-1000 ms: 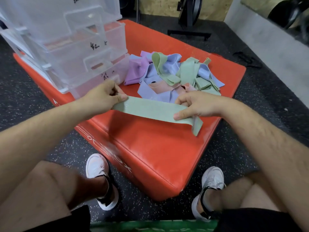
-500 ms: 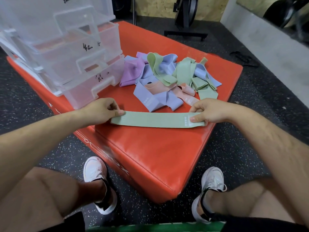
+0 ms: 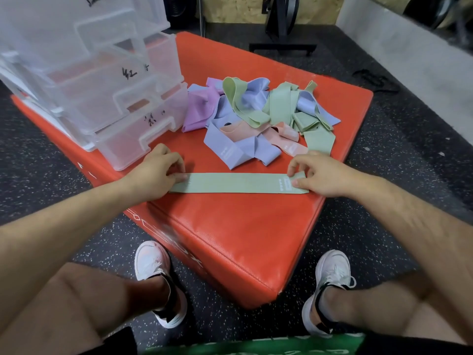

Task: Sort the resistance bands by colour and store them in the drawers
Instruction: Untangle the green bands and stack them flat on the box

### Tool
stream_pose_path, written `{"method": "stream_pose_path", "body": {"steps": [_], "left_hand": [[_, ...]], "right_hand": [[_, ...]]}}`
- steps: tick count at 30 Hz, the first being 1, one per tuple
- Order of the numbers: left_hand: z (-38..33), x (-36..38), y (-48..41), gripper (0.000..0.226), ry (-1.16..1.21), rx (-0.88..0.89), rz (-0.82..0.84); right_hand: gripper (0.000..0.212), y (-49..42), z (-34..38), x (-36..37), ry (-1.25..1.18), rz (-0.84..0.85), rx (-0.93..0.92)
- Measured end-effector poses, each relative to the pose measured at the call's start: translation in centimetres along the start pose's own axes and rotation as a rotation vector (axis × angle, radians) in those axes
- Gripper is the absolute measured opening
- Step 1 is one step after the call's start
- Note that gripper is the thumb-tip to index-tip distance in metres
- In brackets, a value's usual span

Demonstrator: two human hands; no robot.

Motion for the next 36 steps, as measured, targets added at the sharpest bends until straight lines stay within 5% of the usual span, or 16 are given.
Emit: {"method": "stream_pose_path", "body": {"steps": [10,20,28,30,34,36], "left_hand": [[-0.9,-1.0,-1.1,0.014,-0.098,0.126,0.135],[-7.0,-2.8,-8.1,0.008,0.035,0.132,-0.092],[-9.8,-0.5,-13.2,0.032,0.043,0.166,-0.14],[-10.1,-0.3,-13.3,0.024,-0.004,0.181,-0.158],[-10.3,-0.2,-13.3,0.046,-0.002,0.194,-0.131],[-10.0,-0.3,-13.5,0.03,0.04,0.217,-0.138]], "right_hand": [[0.01,0.8,1.2,0.2,0.15,-0.008,0.07],[0.033,-4.0,6.9,0.2,0.165,-0.104,-0.151],[0.037,-9.0,7.8,-0.6,0.325,0.012,0.044],[0.036,-9.9,7.6,-0.6,0.349,0.058,0.108],[0.041,-11.2,6.2,-1.0,0.316,0.047,0.059],[0.033,-10.2,7.1,-1.8,0.246,-0.036,0.017]]}}
Point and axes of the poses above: each hand's wrist, its own y-axis away from the middle knuckle, its own x-axis out of the palm, z = x × y, the point moved 1 cm from there along -y, towards the middle knuckle, and after that the axes turned 11 degrees about -y, right-handed, at the moved point
